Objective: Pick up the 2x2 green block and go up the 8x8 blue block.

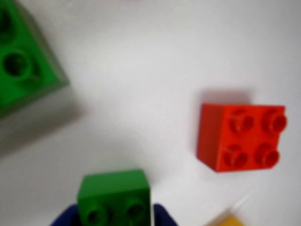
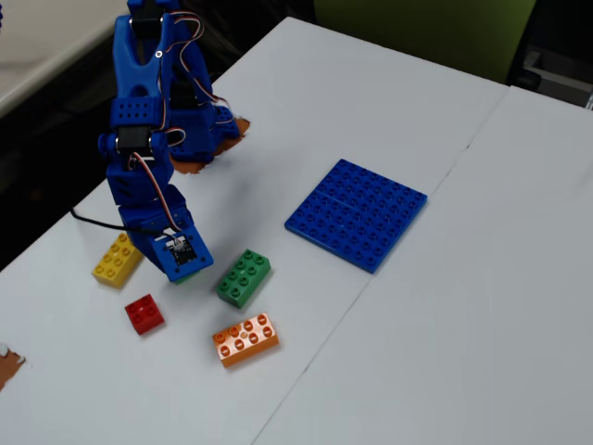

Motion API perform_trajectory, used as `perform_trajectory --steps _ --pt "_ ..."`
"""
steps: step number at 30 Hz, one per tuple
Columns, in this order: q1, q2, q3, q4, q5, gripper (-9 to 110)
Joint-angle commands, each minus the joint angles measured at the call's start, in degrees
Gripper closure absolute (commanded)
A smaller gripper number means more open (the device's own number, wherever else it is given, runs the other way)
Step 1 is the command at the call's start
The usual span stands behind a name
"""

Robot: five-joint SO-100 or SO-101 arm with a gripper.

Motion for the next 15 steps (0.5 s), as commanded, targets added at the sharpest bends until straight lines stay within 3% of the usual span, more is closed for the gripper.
perform_trajectory --steps 1,10,15 --pt "-0.62 1.41 -0.26 -0.18 0.35 82" --pt "-0.53 0.53 -0.26 -0.97 0.88 80" --pt "-0.53 -0.09 -0.26 -1.23 0.97 84"
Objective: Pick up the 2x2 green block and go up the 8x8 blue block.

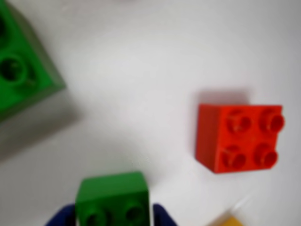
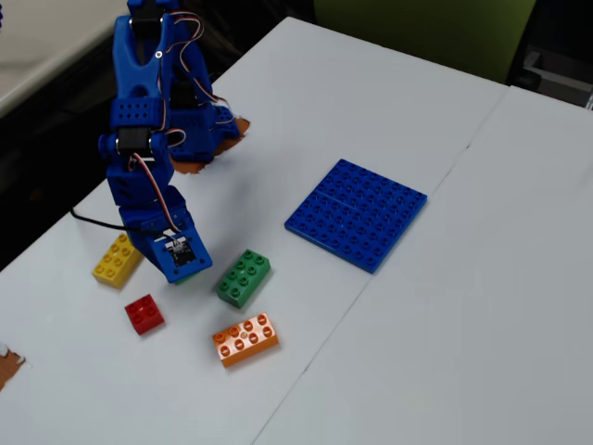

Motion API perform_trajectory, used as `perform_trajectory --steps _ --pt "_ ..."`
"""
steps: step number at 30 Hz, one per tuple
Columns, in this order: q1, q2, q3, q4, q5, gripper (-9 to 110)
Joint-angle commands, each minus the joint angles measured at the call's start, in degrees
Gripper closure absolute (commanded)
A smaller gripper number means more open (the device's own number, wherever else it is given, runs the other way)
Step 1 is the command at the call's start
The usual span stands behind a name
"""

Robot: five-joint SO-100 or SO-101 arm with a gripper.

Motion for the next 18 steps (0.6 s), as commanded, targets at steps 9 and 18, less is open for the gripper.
perform_trajectory --steps 9,18 --pt "-0.97 -1.76 -0.18 -1.76 1.76 85" --pt "-1.49 -1.93 -0.18 -1.76 2.9 87"
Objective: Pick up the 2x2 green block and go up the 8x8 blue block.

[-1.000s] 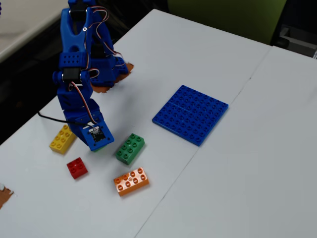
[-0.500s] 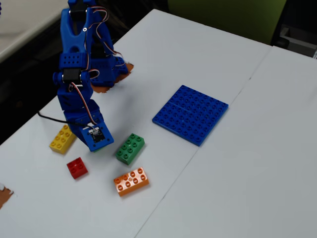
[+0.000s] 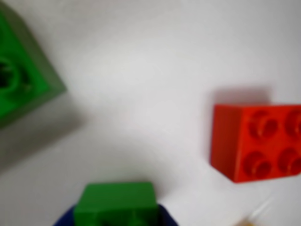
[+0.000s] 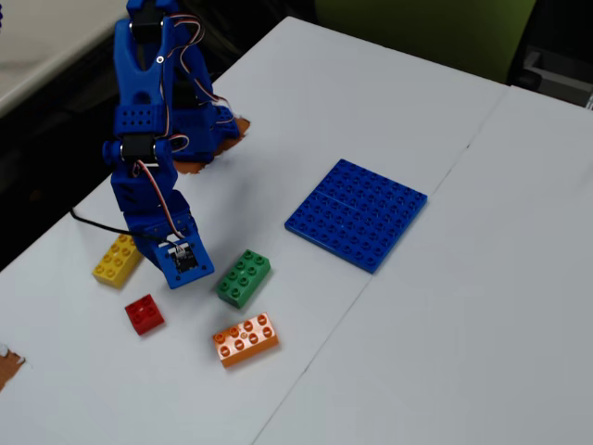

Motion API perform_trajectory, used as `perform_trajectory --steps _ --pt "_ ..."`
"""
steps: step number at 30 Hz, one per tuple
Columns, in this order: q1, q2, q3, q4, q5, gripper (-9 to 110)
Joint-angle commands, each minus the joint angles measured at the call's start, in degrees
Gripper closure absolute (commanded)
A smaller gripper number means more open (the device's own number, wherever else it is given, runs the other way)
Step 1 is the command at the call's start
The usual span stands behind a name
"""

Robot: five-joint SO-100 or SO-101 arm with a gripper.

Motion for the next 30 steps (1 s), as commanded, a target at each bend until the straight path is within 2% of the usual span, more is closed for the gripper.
perform_trajectory --steps 1,6,12,18,24,26,30 --pt "-0.79 0.88 -0.18 -0.18 0.26 87" --pt "-1.23 4.83 -0.44 3.78 0.26 90" --pt "-4.04 13.1 -5.63 16.88 3.6 91" --pt "-13.8 23.99 -9.23 28.04 20.83 91" --pt "-28.48 35.07 -11.16 30.32 40.96 92" --pt "-32.78 37.53 -11.87 30.15 44.56 92" --pt "-39.99 42.19 -11.87 28.92 43.59 92"
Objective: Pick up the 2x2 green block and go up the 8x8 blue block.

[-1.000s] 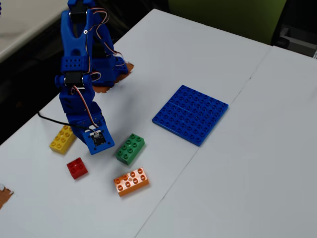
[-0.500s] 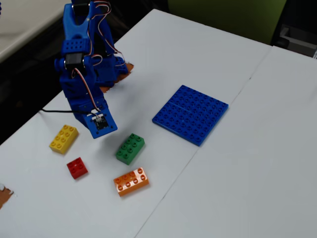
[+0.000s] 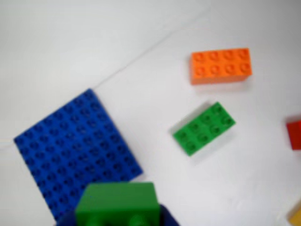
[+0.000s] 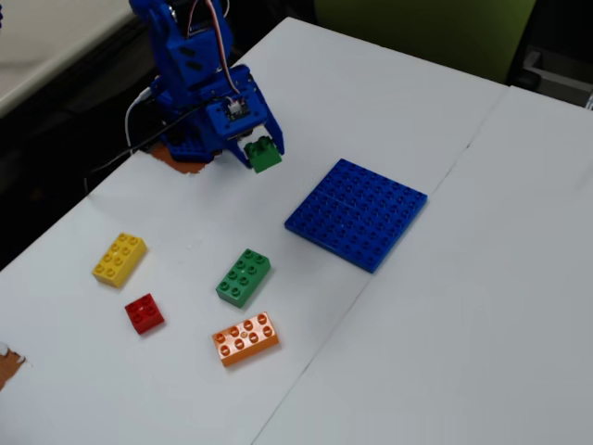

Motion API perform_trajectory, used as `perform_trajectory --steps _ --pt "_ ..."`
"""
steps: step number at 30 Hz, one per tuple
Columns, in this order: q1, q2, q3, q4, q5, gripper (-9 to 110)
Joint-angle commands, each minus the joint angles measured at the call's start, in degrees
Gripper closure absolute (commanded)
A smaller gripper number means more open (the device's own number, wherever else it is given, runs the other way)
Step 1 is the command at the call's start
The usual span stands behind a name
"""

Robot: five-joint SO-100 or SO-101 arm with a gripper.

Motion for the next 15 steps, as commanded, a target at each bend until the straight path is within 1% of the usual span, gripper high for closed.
perform_trajectory --steps 1,4,9,13,14,15 --pt "-6.24 4.83 -3.16 -1.85 -0.53 92" --pt "-11.25 8.79 -3.16 -5.8 -0.35 92" --pt "-14.77 16.0 -3.16 -11.87 -2.11 92" --pt "-17.23 17.93 -3.25 -19.16 -3.08 93" --pt "-17.67 17.49 -5.19 -19.6 -3.08 93" --pt "-18.28 14.5 -10.81 -16.17 -3.96 93"
